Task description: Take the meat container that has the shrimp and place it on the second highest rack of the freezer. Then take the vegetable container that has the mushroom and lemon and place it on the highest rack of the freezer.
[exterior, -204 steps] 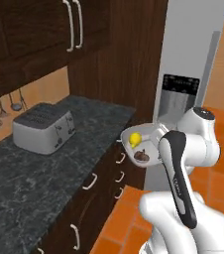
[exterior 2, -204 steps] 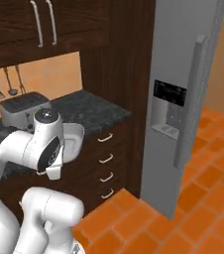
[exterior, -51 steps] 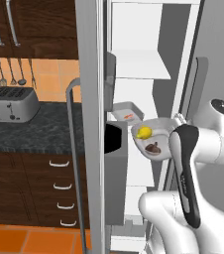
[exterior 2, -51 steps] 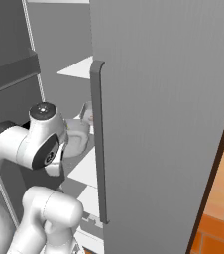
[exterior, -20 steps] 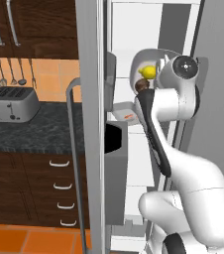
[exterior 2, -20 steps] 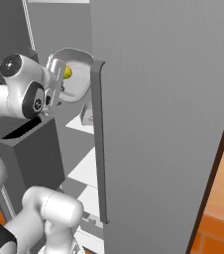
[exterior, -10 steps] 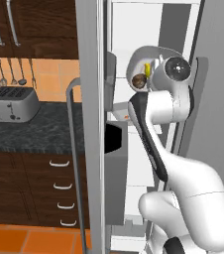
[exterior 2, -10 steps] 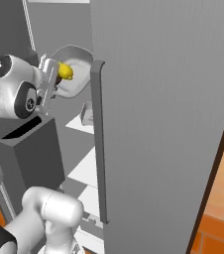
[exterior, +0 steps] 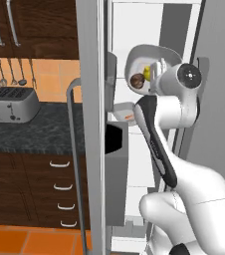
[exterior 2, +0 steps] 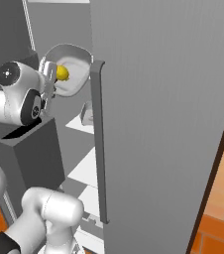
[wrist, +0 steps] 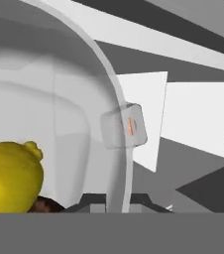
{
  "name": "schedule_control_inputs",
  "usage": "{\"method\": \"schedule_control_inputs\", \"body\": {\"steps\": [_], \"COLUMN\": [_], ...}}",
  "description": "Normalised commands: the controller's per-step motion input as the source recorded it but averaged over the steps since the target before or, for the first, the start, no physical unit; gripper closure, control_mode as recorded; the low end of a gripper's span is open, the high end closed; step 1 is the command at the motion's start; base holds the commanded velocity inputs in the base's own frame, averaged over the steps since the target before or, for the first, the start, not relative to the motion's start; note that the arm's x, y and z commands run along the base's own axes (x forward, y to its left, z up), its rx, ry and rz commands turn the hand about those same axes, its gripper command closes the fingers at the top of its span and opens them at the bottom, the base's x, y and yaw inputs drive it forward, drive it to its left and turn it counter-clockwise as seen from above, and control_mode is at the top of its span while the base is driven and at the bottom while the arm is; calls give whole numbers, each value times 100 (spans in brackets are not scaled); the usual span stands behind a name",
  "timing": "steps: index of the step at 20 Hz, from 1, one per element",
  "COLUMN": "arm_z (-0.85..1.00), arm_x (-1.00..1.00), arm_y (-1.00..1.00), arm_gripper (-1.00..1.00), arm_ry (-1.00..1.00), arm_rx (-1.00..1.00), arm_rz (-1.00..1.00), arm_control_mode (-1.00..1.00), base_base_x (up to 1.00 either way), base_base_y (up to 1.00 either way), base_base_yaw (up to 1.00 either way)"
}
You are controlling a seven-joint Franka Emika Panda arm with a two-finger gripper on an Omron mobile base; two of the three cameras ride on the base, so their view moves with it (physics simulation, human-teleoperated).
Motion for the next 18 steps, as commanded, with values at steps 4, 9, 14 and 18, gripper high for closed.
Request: {"method": "schedule_control_inputs", "body": {"steps": [4, 9, 14, 18], "arm_z": [45, 33, 0, 0], "arm_x": [46, 87, 46, 47], "arm_y": [-9, -10, -5, -27], "arm_gripper": [100, 100, 100, 100], "arm_ry": [1, 8, 2, 0], "arm_rx": [0, 0, 0, 0], "arm_rz": [0, 0, 3, 0], "arm_control_mode": [-100, -100, -100, -100], "base_base_x": [0, 0, 0, 0], "base_base_y": [0, 0, 0, 0], "base_base_yaw": [0, 0, 0, 0]}}
